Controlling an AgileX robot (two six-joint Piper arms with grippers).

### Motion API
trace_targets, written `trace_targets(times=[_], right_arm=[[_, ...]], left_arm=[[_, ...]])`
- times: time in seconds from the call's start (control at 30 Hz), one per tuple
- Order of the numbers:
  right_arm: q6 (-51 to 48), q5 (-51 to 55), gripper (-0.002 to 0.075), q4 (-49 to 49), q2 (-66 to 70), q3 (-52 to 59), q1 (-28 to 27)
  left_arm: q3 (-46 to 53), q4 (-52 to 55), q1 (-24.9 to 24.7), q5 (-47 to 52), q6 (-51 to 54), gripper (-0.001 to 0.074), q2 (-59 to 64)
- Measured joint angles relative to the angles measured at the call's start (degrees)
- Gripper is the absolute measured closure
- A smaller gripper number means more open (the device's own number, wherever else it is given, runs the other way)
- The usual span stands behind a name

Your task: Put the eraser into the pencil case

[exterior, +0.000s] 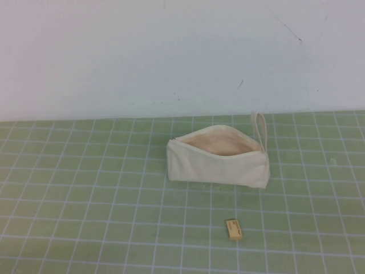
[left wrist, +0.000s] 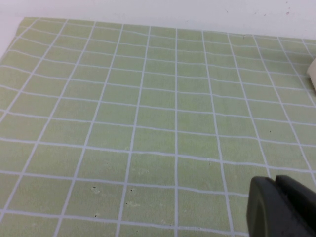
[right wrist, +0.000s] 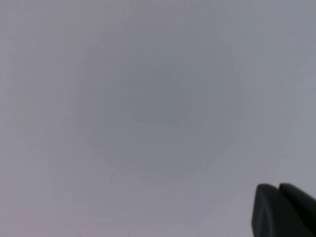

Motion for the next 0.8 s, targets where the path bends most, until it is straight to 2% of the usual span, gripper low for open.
trace_targets(times=[0.13, 0.27, 0.47, 0.6, 0.8], right_arm=[[-4.81, 12.95, 0.0727, 0.00, 4.42, -11.37, 0.00], [-6.27, 32.65, 0.0727, 0.28, 13.53, -22.29, 0.00], [-8.42, 54.13, 0.0727, 3.98, 31.87, -27.61, 0.00], [-14.11, 59.15, 0.0727, 8.70, 44.41, -27.73, 0.00], [-18.47, 54.70, 0.0727, 12.15, 60.68, -27.85, 0.39]], left_arm=[[0.00, 0.00, 0.00, 0.00, 0.00, 0.0736, 0.00], [0.00, 0.00, 0.00, 0.00, 0.00, 0.0736, 0.00], [0.00, 0.00, 0.00, 0.00, 0.00, 0.0736, 0.00], [0.00, 0.00, 0.00, 0.00, 0.00, 0.0736, 0.00], [0.00, 0.00, 0.00, 0.00, 0.00, 0.0736, 0.00]])
